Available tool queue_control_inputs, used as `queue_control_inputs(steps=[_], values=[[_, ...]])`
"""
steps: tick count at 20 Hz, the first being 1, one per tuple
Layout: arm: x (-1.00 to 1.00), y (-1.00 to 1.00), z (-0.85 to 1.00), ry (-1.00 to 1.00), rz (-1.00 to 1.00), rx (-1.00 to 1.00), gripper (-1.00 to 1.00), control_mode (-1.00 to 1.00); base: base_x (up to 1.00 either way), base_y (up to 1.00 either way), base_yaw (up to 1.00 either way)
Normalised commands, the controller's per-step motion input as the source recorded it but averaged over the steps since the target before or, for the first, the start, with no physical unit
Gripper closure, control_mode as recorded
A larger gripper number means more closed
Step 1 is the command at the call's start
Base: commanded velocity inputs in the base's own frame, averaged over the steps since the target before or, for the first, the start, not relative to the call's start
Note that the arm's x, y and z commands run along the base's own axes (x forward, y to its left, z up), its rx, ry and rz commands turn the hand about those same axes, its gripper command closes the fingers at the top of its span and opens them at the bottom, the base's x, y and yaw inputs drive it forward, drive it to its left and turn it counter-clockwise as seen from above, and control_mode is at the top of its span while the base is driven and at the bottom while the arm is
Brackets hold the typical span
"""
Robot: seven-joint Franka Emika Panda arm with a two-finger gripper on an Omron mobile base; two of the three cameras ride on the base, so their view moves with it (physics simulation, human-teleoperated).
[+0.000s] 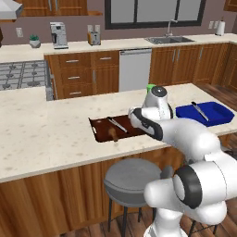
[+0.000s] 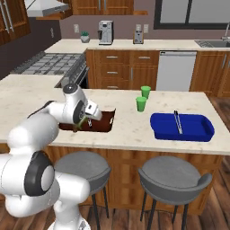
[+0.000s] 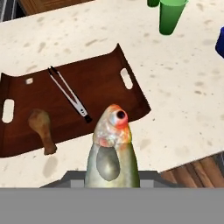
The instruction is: Gather the sweet potato and mushroom from the fridge and place them on a tray on the dining counter. Then gather the chicken drumstick and fish from the fridge and place them on the other tray.
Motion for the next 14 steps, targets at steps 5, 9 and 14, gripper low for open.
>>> queue_control_inputs(steps=[5,9,14], values=[[0.49,0.00,-0.35,0.00,0.00,0.00,1.00,-1.00,0.00,0.00,0.00],[0.52,0.00,-0.27,0.00,0.00,0.00,1.00,-1.00,0.00,0.00,0.00],[0.49,0.00,-0.27,0.00,0.00,0.00,1.00,-1.00,0.00,0.00,0.00]])
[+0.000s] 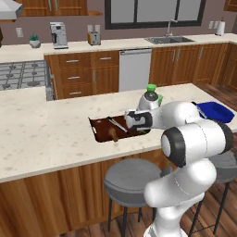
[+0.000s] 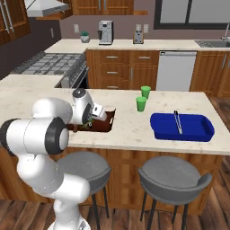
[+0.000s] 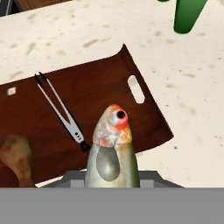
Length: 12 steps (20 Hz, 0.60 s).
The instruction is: Gather the sweet potato and mushroom from the fridge and place them on a tray on the dining counter. Then gather the chicken drumstick and fish from the fridge and place them on the other tray.
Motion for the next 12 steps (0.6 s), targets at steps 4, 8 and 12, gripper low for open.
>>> queue_control_inputs(steps=[4,8,12], values=[[0.43,0.00,-0.30,0.00,0.00,0.00,1.00,-1.00,0.00,0.00,0.00],[0.38,0.00,-0.33,0.00,0.00,0.00,1.00,-1.00,0.00,0.00,0.00],[0.36,0.00,-0.32,0.00,0.00,0.00,1.00,-1.00,0.00,0.00,0.00]])
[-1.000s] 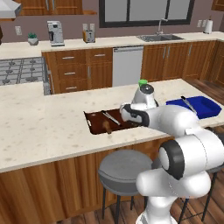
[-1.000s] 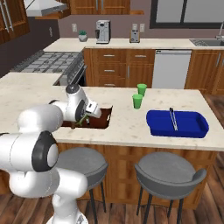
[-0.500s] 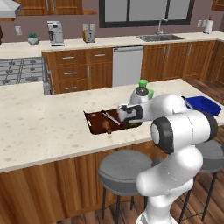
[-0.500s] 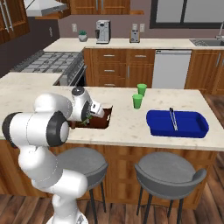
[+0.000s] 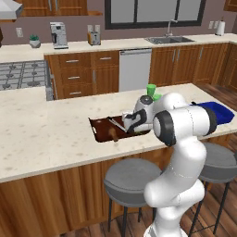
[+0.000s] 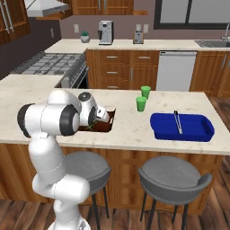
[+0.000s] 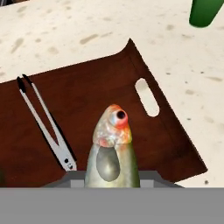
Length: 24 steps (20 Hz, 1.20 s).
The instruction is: Gather the sweet potato and mushroom from the fridge and place them on a tray on the dining counter. Then gather the chicken drumstick and fish from the fridge and place them on the other tray.
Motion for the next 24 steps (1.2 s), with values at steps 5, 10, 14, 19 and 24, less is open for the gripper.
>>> queue_control_inputs(steps=[5,10,14,19,24], values=[[0.36,0.00,-0.31,0.00,0.00,0.00,1.00,-1.00,0.00,0.00,0.00],[0.36,0.00,-0.30,0.00,0.00,0.00,1.00,-1.00,0.00,0.00,0.00],[0.36,0.00,-0.29,0.00,0.00,0.00,1.00,-1.00,0.00,0.00,0.00],[0.38,0.00,-0.26,0.00,0.00,0.00,1.00,-1.00,0.00,0.00,0.00],[0.42,0.00,-0.21,0.02,0.00,0.00,1.00,-1.00,0.00,0.00,0.00]])
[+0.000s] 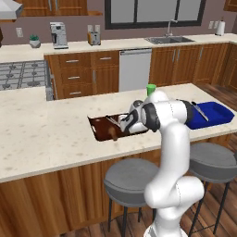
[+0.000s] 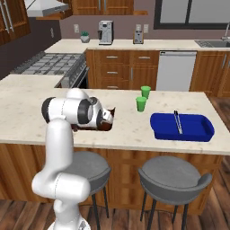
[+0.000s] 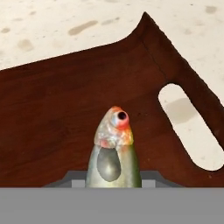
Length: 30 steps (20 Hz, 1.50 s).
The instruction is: Gather the sweet potato and mushroom from the fridge and place them on a tray on the dining counter. Then gather the chicken drumstick and fish from the fridge and place them on the other tray.
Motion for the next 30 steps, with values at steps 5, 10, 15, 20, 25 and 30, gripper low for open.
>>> queue_control_inputs(steps=[5,10,15,20,25,30], values=[[0.38,0.05,-0.24,0.03,0.00,0.00,-1.00,-1.00,0.00,0.00,0.00],[0.19,0.04,-0.12,0.00,0.00,0.00,-1.00,-1.00,0.00,0.00,0.00],[-0.05,0.07,0.03,0.00,0.00,0.00,-1.00,-1.00,0.00,0.00,0.00],[-0.51,0.00,0.21,0.00,0.00,0.01,-1.00,-1.00,0.00,0.00,0.00],[-0.82,-0.01,0.52,-0.04,0.00,0.06,-1.00,-1.00,0.00,0.00,0.00],[-0.79,-0.09,0.76,-0.04,0.00,0.07,-1.00,-1.00,0.00,0.00,0.00]])
